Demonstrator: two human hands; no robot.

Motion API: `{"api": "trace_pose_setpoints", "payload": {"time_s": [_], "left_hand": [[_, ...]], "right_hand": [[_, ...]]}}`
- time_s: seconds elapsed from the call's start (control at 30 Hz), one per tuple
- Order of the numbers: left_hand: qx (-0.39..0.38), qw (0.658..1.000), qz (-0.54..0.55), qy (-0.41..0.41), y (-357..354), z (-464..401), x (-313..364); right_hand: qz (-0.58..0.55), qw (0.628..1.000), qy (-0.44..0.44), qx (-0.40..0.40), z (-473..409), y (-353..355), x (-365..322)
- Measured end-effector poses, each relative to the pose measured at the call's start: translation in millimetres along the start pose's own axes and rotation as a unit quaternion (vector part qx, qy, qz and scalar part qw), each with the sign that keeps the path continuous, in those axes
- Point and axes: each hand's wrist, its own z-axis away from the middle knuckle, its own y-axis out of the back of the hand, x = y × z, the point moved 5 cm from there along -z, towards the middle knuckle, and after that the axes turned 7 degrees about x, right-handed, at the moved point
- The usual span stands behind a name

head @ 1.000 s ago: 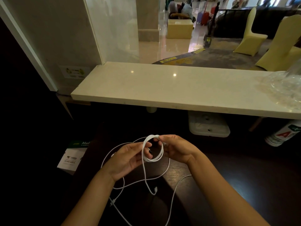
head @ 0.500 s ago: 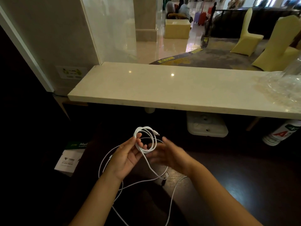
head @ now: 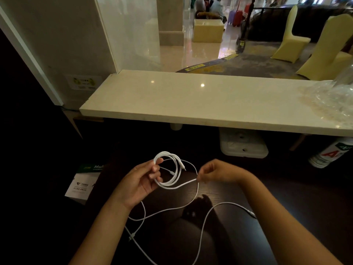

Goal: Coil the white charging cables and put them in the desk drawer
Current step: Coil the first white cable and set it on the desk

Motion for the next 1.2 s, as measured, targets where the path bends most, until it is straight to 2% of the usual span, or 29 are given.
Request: {"api": "trace_pose_setpoints", "payload": {"time_s": [0.07, 0.13, 0.17, 0.23, 0.3, 0.37, 0.43, 0.47, 0.53, 0.63, 0.7, 0.77, 0.87, 1.0, 1.2], "left_hand": [[0.003, 0.999, -0.045, 0.012, -0.9, 3.3, -1.9], [0.017, 0.996, -0.083, 0.017, -1.1, 4.3, -3.9], [0.023, 0.995, -0.094, 0.018, -1.3, 4.4, -4.8], [0.043, 0.994, -0.096, 0.019, -1.1, 5.1, -6.6], [0.064, 0.995, -0.074, 0.018, -0.1, 5.1, -8.4], [0.072, 0.996, -0.058, 0.017, 0.6, 5.4, -10.0], [0.07, 0.995, -0.063, 0.026, 0.2, 6.7, -12.3], [0.068, 0.995, -0.067, 0.03, 0.1, 7.5, -13.3], [0.059, 0.995, -0.068, 0.034, -0.5, 8.5, -14.3], [0.041, 0.996, -0.068, 0.038, -3.6, 9.5, -13.9], [0.027, 0.995, -0.082, 0.042, -7.2, 10.8, -13.3], [0.014, 0.994, -0.103, 0.045, -10.6, 12.3, -12.5], [-0.002, 0.989, -0.138, 0.045, -12.1, 13.3, -9.3], [0.002, 0.985, -0.171, 0.034, -11.7, 11.2, -2.7], [0.024, 0.988, -0.149, 0.02, -20.1, 6.8, -5.9]], "right_hand": [[0.064, 0.998, 0.003, 0.004, -1.6, 10.5, -5.7], [0.153, 0.986, 0.039, 0.045, -4.7, 18.5, -15.3], [0.225, 0.969, 0.064, 0.078, -6.4, 20.2, -20.5], [0.379, 0.908, 0.087, 0.154, -6.0, 18.6, -30.8], [0.417, 0.873, 0.115, 0.225, -3.9, 13.4, -38.9], [0.325, 0.887, 0.14, 0.296, -1.8, 9.3, -41.0], [0.141, 0.923, 0.134, 0.332, 0.6, 6.3, -41.6], [0.035, 0.934, 0.129, 0.333, 0.9, 4.3, -42.0], [-0.134, 0.931, 0.133, 0.312, 1.5, -0.5, -49.6], [-0.266, 0.919, 0.128, 0.262, 0.0, -4.2, -61.8], [-0.253, 0.935, 0.123, 0.216, -2.1, -9.3, -68.3], [-0.175, 0.96, 0.131, 0.177, -3.2, -16.7, -72.3], [-0.09, 0.975, 0.148, 0.143, -3.7, -23.4, -72.0], [-0.137, 0.974, 0.152, 0.098, 4.0, -28.3, -71.1], [-0.161, 0.96, 0.134, 0.187, 9.1, -27.2, -62.8]]}}
